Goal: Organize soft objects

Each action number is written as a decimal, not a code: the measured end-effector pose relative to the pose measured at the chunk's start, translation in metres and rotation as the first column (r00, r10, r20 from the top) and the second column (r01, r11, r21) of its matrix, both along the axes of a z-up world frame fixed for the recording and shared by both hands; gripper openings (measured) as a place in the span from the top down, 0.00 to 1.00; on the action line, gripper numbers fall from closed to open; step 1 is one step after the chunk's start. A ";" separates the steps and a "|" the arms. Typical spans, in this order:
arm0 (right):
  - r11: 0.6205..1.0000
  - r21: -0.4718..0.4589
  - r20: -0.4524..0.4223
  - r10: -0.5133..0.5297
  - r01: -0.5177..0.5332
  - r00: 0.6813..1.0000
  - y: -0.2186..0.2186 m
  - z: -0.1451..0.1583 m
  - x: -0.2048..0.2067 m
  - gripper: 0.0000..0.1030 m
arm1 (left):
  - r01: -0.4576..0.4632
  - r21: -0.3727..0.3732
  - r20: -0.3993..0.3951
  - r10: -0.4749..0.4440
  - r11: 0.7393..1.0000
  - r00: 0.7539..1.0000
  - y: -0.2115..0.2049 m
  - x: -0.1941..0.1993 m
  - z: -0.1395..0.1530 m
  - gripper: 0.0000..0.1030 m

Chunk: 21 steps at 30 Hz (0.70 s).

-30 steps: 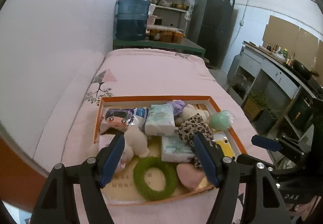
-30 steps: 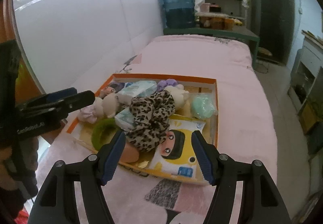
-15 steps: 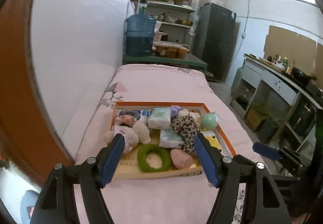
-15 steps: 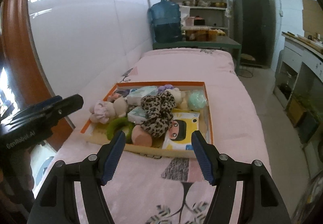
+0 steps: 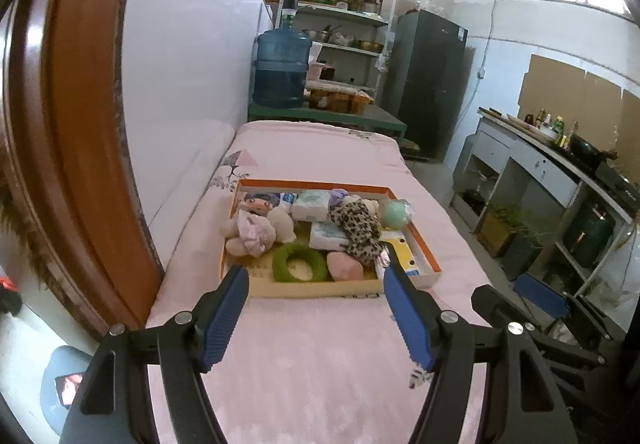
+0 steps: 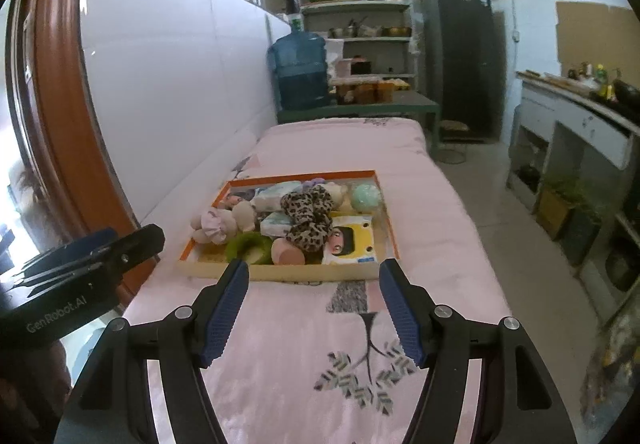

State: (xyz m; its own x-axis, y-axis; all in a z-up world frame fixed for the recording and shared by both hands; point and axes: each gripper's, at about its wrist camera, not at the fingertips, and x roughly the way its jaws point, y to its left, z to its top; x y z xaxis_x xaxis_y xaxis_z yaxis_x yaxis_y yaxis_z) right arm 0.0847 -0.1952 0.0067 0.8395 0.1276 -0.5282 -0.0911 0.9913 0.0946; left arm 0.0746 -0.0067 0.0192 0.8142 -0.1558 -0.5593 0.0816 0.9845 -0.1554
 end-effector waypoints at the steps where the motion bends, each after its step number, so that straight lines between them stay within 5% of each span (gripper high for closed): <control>1: 1.000 -0.011 0.000 -0.013 0.013 1.000 0.001 0.001 -0.005 0.33 | -0.001 -0.001 0.002 0.001 1.000 1.000 0.001 -0.005 0.001 0.32; 21: 0.995 -0.027 0.012 -0.098 0.099 0.995 0.005 0.018 -0.067 0.32 | -0.026 0.117 0.084 0.016 0.993 0.996 -0.005 -0.081 0.021 0.33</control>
